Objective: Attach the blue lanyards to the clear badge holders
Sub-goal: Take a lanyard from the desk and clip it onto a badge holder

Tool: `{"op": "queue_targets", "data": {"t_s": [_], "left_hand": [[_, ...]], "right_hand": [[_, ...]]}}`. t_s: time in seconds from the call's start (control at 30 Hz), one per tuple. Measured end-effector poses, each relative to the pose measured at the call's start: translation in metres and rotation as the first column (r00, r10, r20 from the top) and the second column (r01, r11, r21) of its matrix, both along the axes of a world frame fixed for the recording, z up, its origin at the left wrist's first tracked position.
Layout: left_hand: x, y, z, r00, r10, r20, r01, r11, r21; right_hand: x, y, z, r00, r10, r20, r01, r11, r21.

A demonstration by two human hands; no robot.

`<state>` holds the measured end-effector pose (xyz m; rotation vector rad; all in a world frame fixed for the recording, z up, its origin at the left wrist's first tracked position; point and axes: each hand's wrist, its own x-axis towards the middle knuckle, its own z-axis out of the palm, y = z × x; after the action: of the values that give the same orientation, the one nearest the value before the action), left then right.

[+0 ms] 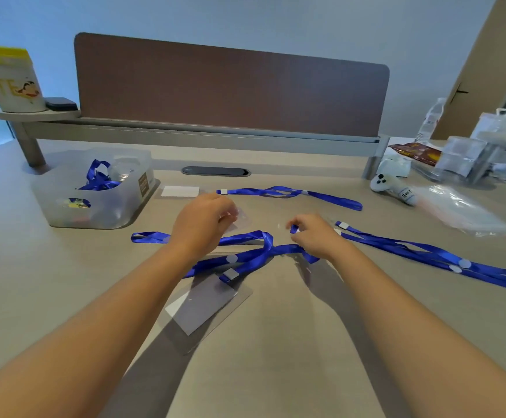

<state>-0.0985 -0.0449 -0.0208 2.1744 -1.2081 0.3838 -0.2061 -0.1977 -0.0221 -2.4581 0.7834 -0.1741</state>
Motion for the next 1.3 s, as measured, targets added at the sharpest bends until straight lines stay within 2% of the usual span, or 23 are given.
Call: {"op": "queue_targets", "data": {"t_s": [0.07, 0.27, 0.37, 0.7, 0.8, 0.93, 1.1, 1.3], "left_hand": [[-0.003, -0.006, -0.002, 1.0, -0.01, -0.013, 0.011, 1.0, 0.025], [0.0, -0.017, -0.005, 1.0, 0.002, -0.028, -0.001, 0.999, 0.047], [0.004, -0.018, -0.007, 0.999, 0.019, -0.031, -0.017, 0.998, 0.053], [0.0, -0.024, -0.013, 0.999, 0.034, -0.022, -0.032, 0.995, 0.097], [-0.005, -0.026, -0.01, 0.999, 0.033, -0.025, -0.031, 0.996, 0.085], [-0.013, -0.03, -0.001, 0.999, 0.037, -0.026, -0.035, 0.998, 0.059], [-0.018, -0.029, 0.015, 0.999, 0.034, -0.041, -0.036, 0.998, -0.05], [-0.011, -0.001, 0.04, 0.996, 0.048, -0.075, -0.061, 0.981, -0.183]], "right_hand": [[-0.005, -0.004, -0.01, 0.996, 0.016, -0.083, -0.016, 1.0, -0.008], [0.01, -0.007, -0.027, 0.978, 0.109, -0.177, -0.117, 0.992, -0.037], [0.016, -0.009, -0.033, 0.979, 0.094, -0.179, -0.11, 0.991, -0.082], [0.003, -0.018, -0.036, 0.983, 0.019, -0.18, -0.02, 1.0, -0.003], [-0.011, -0.021, -0.025, 0.995, 0.013, -0.097, 0.004, 0.986, 0.165], [-0.028, -0.023, 0.0, 0.992, -0.045, 0.116, 0.006, 0.95, 0.313], [-0.038, -0.015, 0.027, 0.916, -0.133, 0.378, -0.002, 0.942, 0.337], [-0.015, 0.015, 0.057, 0.833, -0.158, 0.53, -0.077, 0.916, 0.394]]}}
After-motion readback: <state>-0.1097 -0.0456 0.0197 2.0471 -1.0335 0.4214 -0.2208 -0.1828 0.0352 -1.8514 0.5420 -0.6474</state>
